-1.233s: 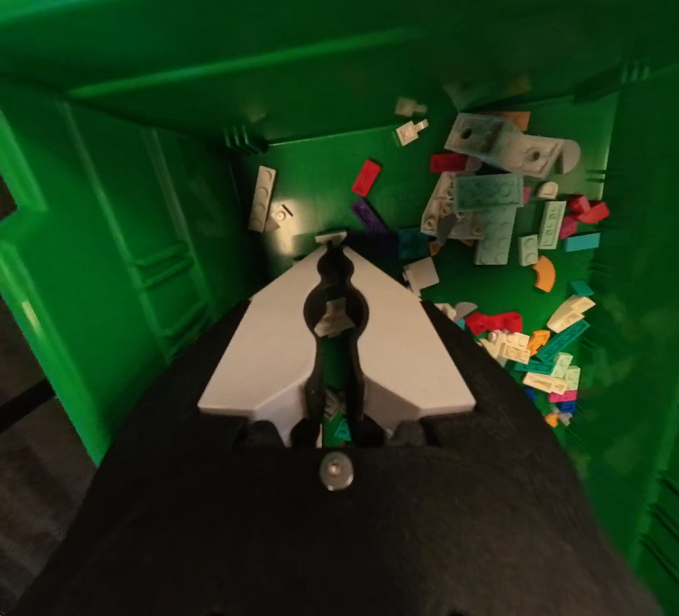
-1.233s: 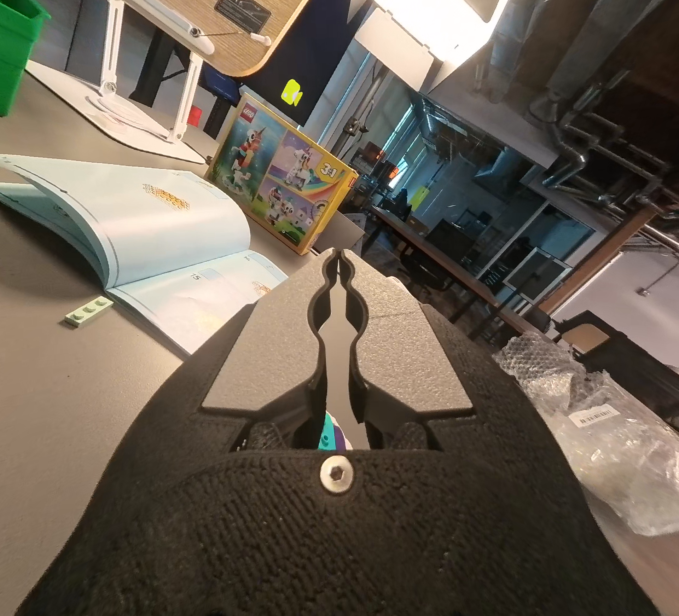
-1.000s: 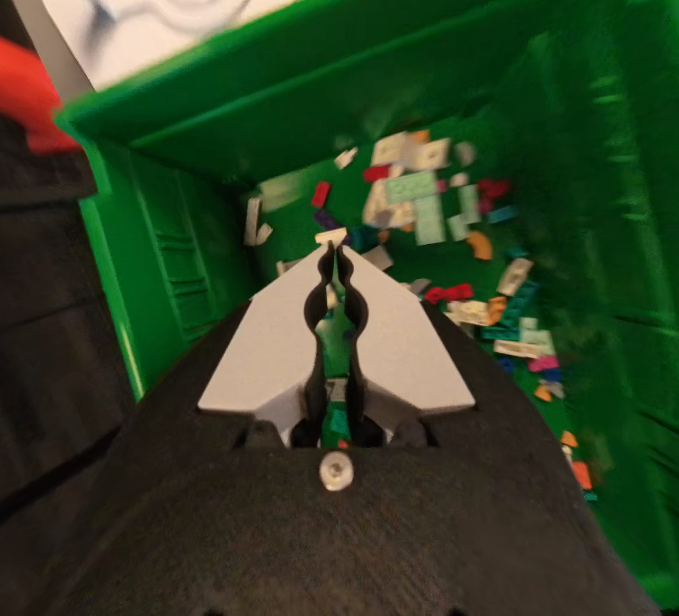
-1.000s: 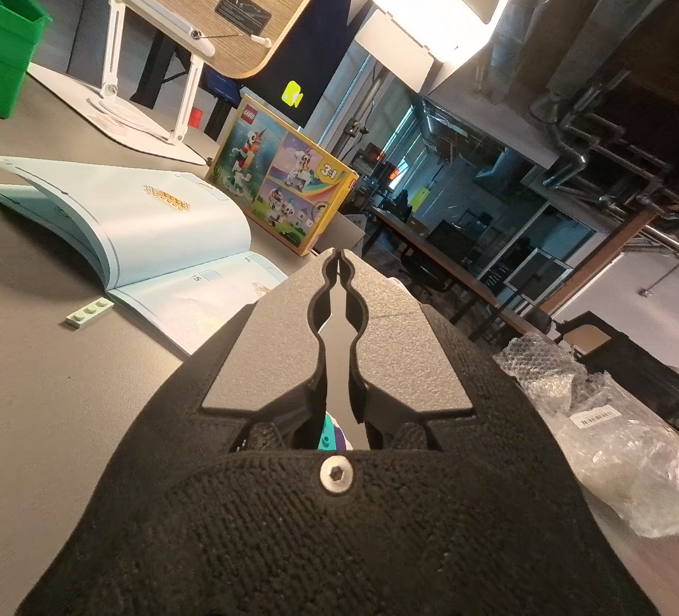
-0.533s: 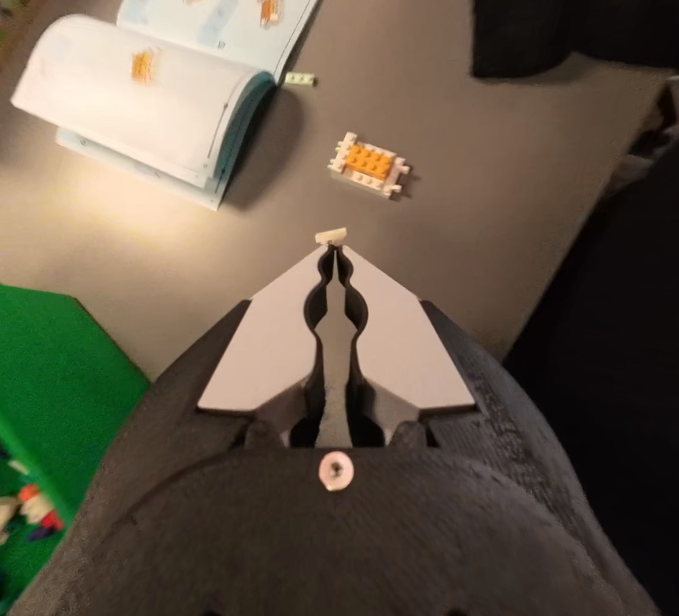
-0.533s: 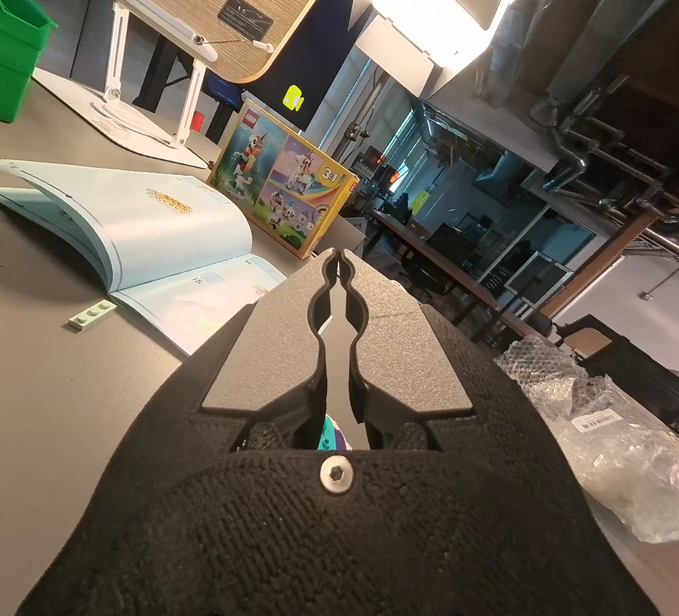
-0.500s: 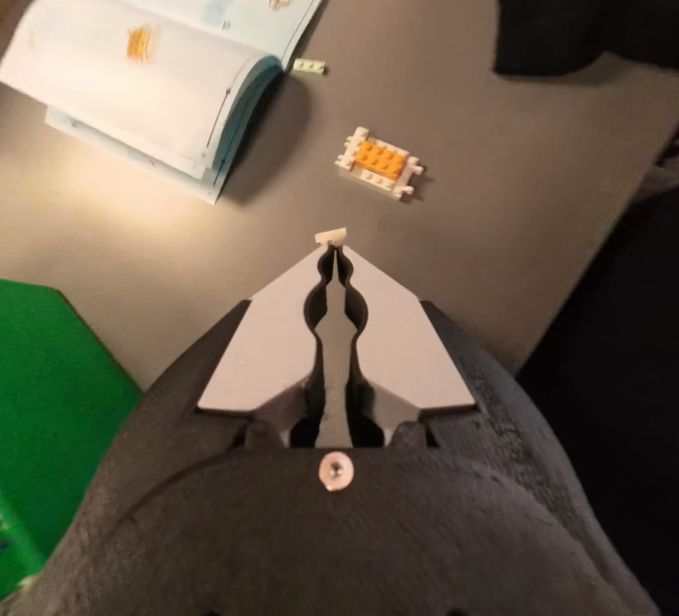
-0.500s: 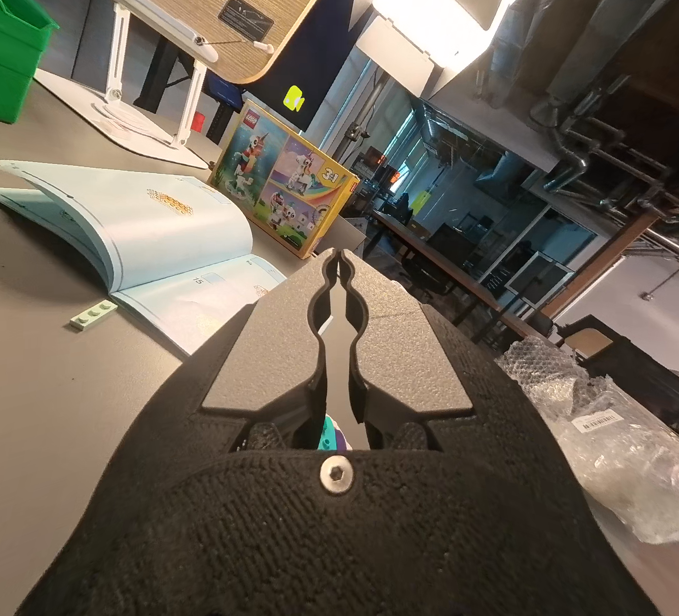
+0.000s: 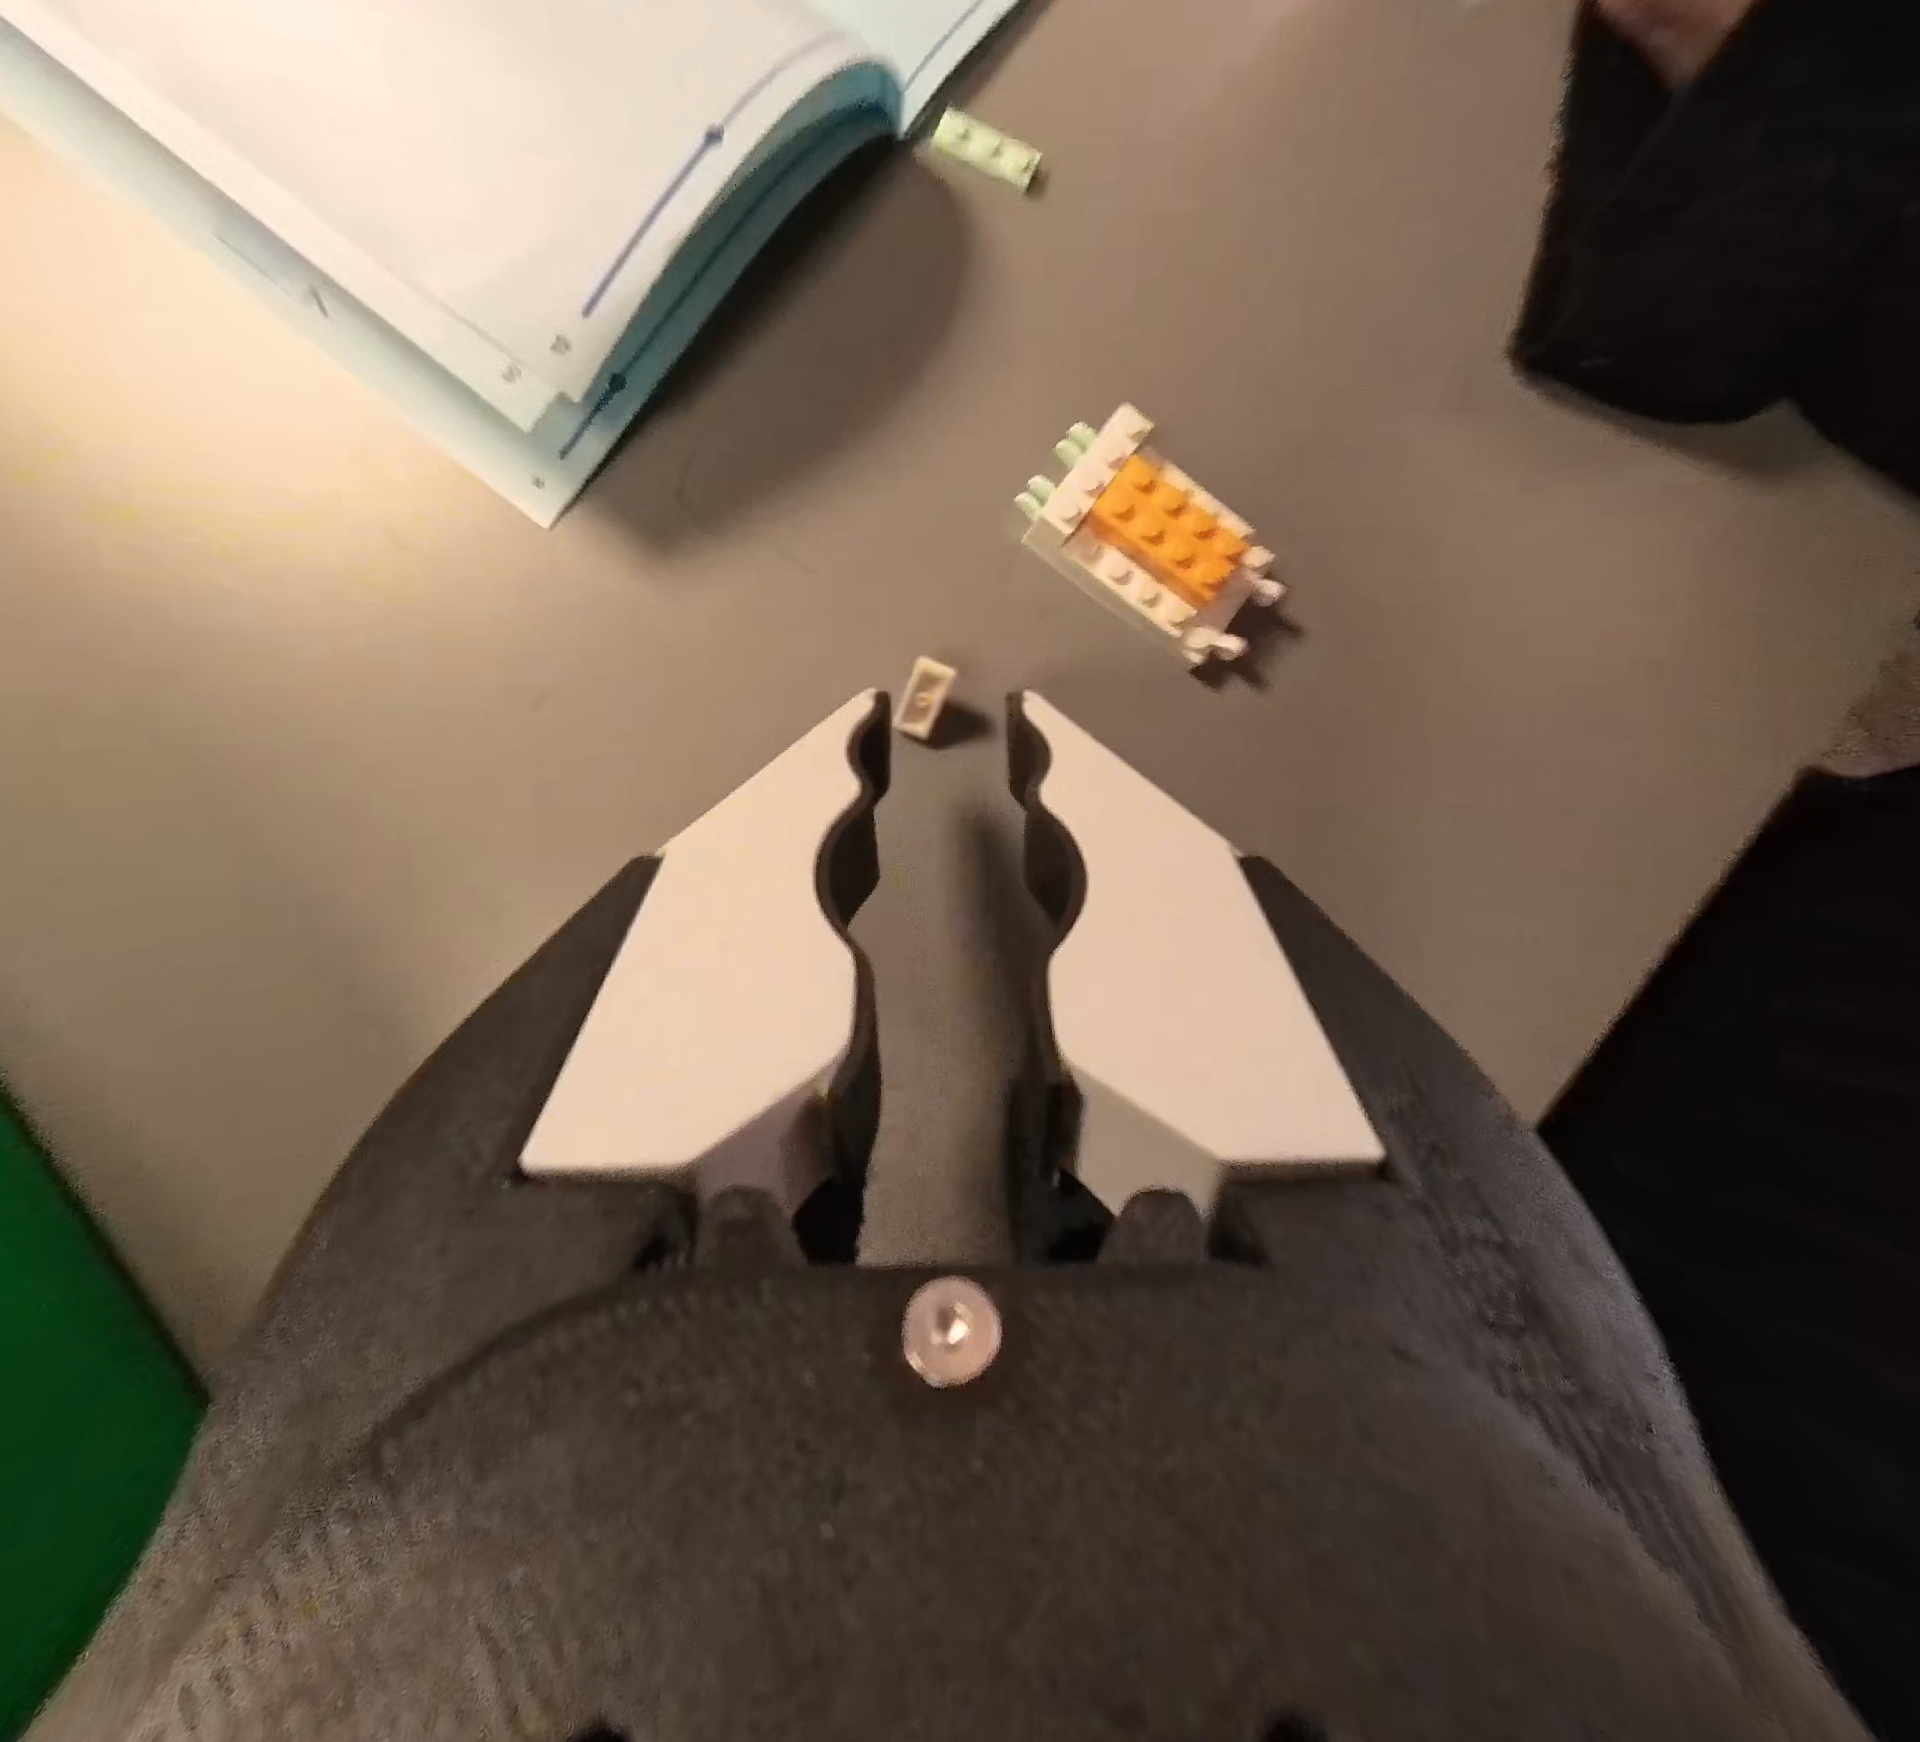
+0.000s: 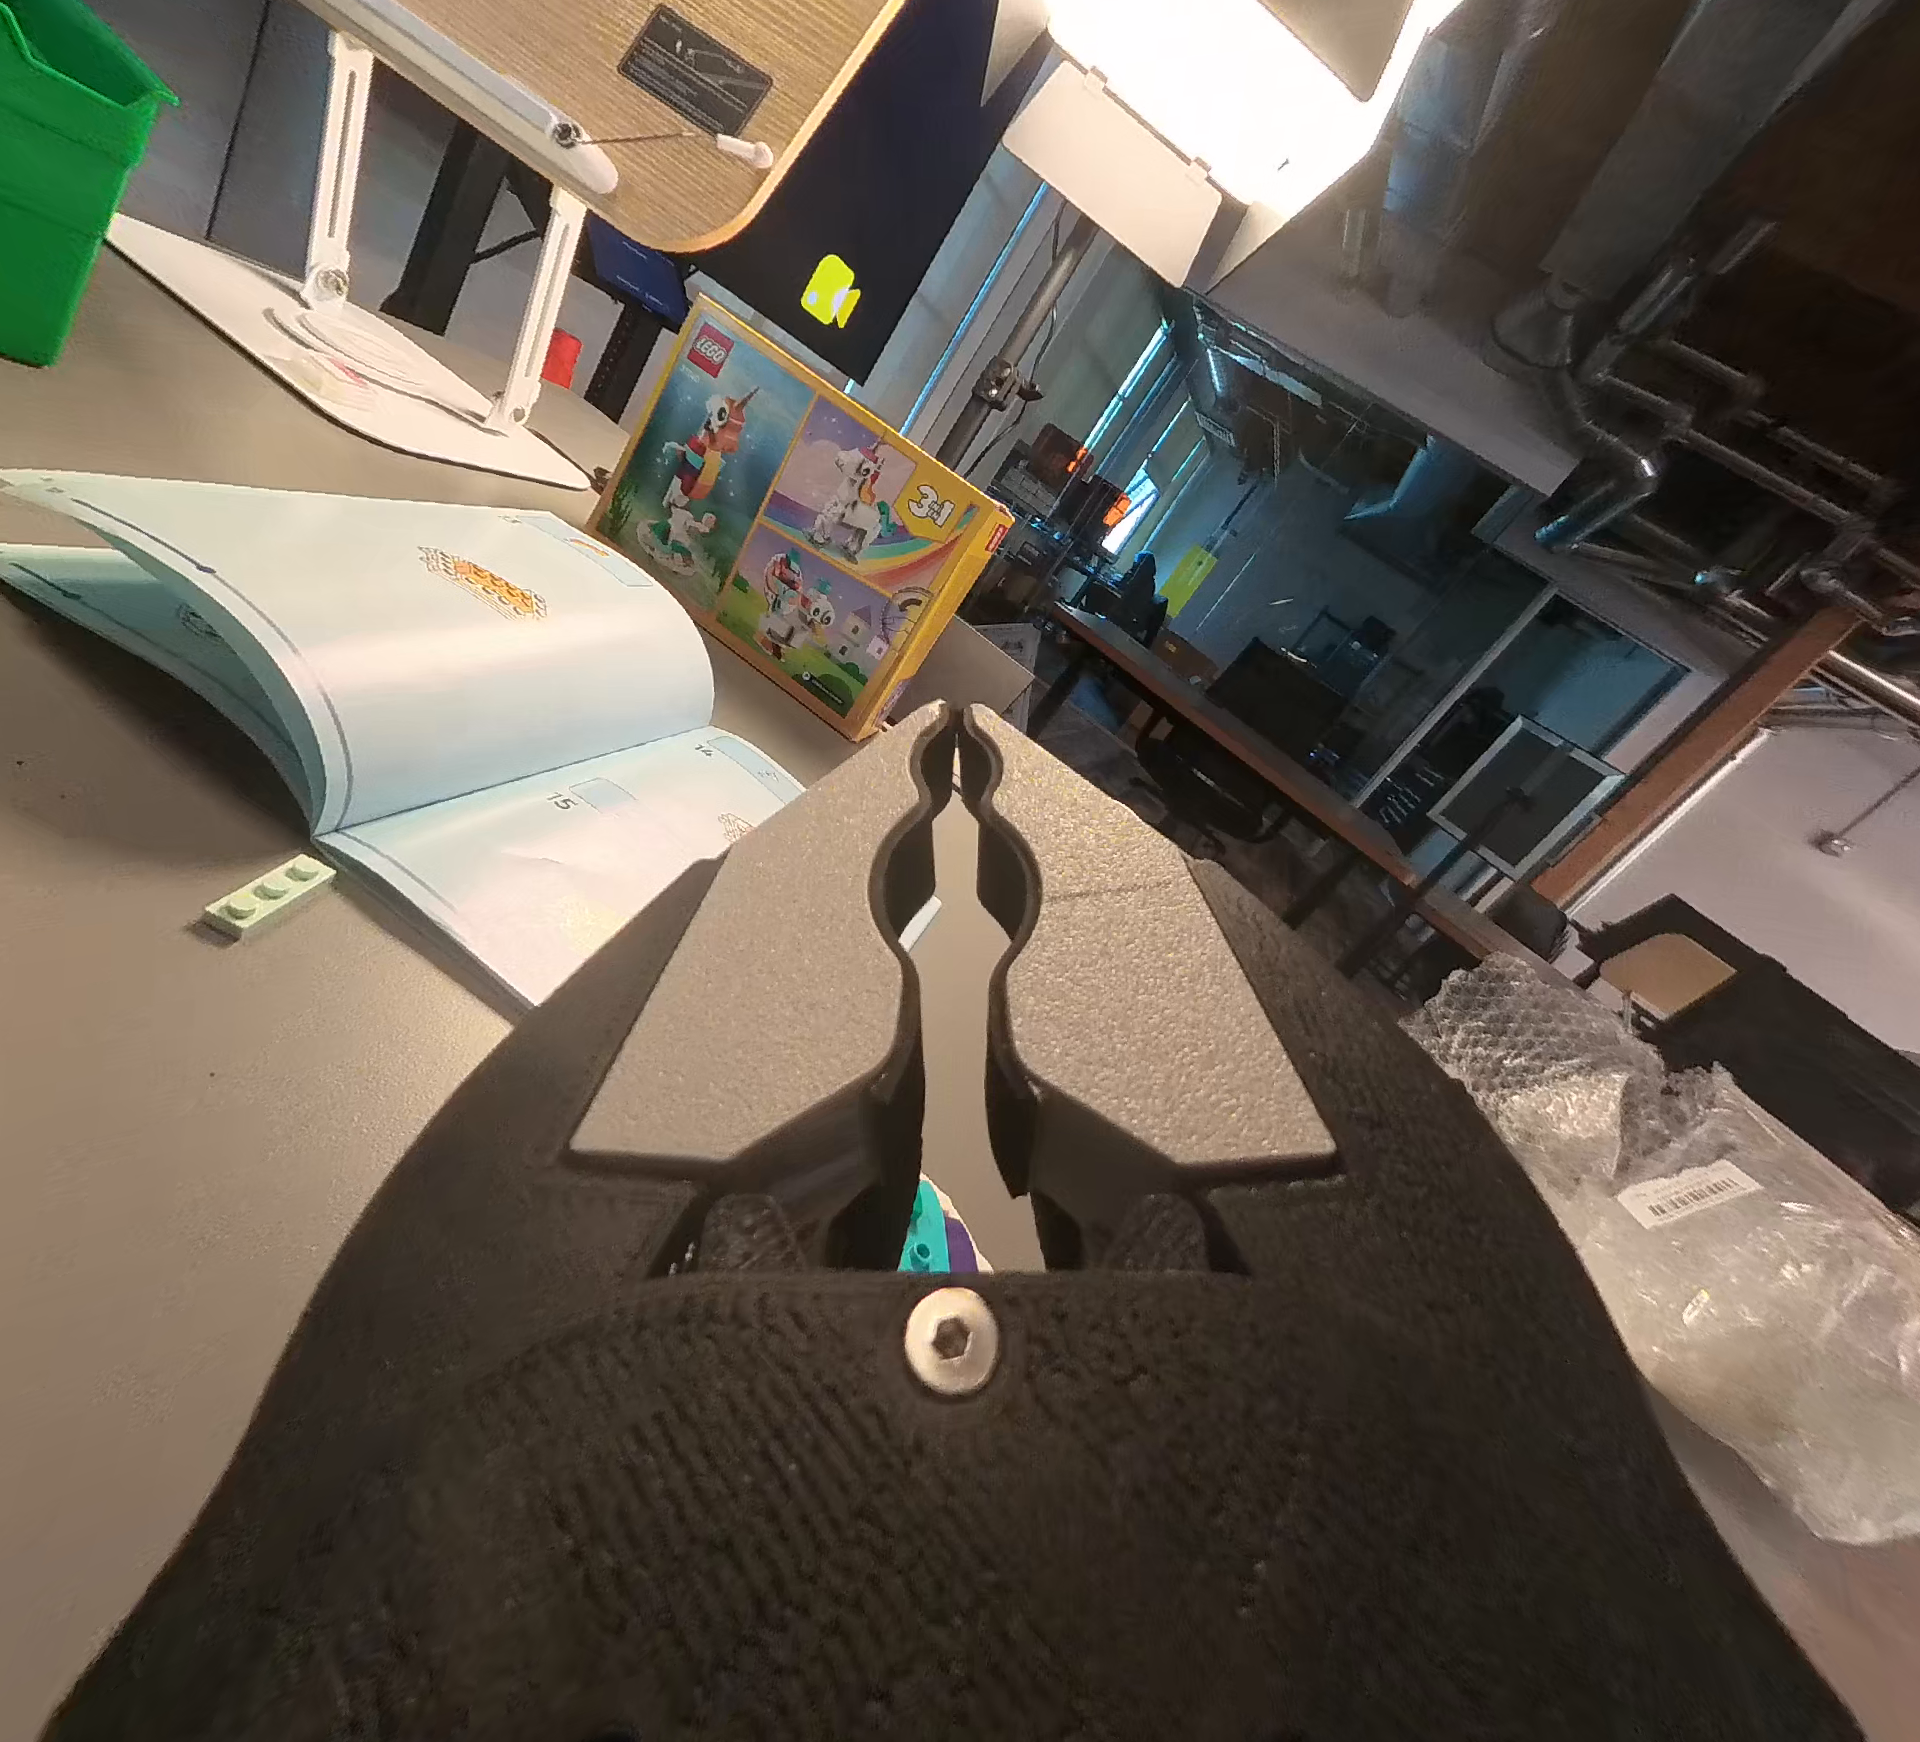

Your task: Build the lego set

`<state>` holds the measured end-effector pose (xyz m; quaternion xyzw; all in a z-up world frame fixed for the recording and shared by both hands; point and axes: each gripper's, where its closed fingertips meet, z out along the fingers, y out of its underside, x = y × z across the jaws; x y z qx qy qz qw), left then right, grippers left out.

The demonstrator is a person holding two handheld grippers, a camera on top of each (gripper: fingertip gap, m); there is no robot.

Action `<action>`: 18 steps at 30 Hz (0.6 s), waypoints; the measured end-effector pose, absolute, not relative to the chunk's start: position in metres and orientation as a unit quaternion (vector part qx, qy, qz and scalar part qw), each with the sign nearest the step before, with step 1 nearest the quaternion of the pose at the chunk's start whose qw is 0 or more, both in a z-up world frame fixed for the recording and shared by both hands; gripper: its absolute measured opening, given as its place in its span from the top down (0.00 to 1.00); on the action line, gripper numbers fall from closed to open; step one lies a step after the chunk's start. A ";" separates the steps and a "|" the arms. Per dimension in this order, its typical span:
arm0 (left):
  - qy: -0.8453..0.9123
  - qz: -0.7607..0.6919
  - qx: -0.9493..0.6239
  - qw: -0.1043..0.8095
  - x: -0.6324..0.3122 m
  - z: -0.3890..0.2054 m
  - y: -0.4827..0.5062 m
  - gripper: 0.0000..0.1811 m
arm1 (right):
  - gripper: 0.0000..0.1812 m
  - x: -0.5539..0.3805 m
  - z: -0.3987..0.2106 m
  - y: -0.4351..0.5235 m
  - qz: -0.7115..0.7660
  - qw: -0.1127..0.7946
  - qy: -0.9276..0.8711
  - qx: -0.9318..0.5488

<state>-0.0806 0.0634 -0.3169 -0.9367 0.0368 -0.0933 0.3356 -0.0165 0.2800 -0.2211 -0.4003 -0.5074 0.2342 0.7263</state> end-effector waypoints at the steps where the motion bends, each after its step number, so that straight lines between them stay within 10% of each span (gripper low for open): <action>1: 0.042 -0.098 -0.929 0.355 -0.077 -0.306 0.060 0.88 | 1.00 -0.016 -0.221 0.280 0.233 0.726 -0.507 -0.401; 11: -0.114 -0.019 -0.840 0.531 -0.159 -0.193 -0.066 0.86 | 1.00 -0.012 -0.221 0.286 0.221 0.731 -0.497 -0.411; 18: -0.271 0.083 -0.838 0.467 -0.248 -0.208 -0.158 0.83 | 1.00 -0.010 -0.224 0.295 0.194 0.735 -0.493 -0.424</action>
